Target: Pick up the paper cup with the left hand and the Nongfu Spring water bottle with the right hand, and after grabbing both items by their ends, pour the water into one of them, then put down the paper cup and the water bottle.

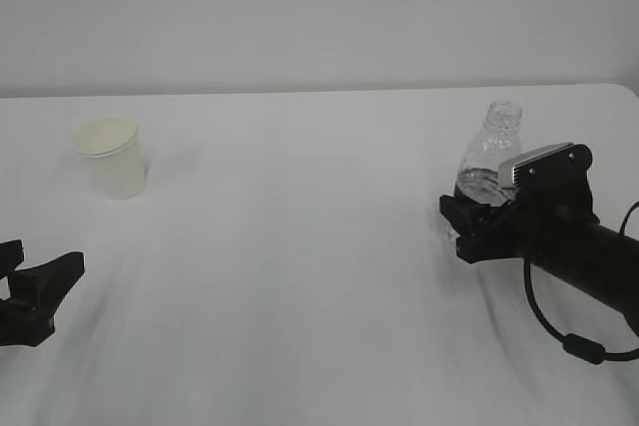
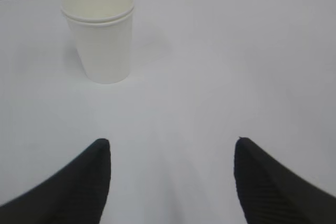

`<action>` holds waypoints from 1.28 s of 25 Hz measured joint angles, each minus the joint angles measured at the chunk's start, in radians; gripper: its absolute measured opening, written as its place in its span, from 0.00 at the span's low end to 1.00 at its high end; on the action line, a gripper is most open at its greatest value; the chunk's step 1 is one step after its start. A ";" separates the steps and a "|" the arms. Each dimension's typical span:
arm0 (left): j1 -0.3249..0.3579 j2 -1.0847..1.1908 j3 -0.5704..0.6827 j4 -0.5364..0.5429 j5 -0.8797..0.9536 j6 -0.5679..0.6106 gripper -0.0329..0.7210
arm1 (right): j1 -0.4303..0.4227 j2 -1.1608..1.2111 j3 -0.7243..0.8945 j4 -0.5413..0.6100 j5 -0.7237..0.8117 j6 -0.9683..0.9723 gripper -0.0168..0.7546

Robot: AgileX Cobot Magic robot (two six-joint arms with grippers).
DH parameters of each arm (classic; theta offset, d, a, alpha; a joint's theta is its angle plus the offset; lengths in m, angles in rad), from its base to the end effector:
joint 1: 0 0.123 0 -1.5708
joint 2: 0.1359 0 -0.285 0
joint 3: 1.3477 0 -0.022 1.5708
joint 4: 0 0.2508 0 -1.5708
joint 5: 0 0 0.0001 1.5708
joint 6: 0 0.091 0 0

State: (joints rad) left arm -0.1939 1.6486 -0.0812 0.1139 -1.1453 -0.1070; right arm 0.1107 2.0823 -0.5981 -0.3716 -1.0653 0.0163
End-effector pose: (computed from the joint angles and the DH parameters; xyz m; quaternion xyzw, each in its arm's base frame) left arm 0.1850 -0.0459 0.1237 0.0845 0.8108 -0.1150 0.5676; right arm 0.3124 0.0638 0.0764 -0.2042 0.7914 0.1157 0.5645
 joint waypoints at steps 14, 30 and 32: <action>0.000 0.032 -0.063 -0.062 0.000 0.000 0.74 | 0.000 -0.168 0.006 -0.022 0.100 -0.008 0.62; 0.000 0.252 -0.235 -0.093 0.000 0.055 0.88 | 0.000 -0.184 0.008 -0.038 0.114 -0.008 0.62; 0.000 0.275 -0.258 -0.095 0.000 0.057 0.88 | 0.000 -0.184 0.008 -0.045 0.115 -0.008 0.62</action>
State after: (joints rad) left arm -0.1939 1.9231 -0.3390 0.0186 -1.1453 -0.0504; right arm 0.1107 1.8981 -0.5906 -0.4165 -0.9503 0.0088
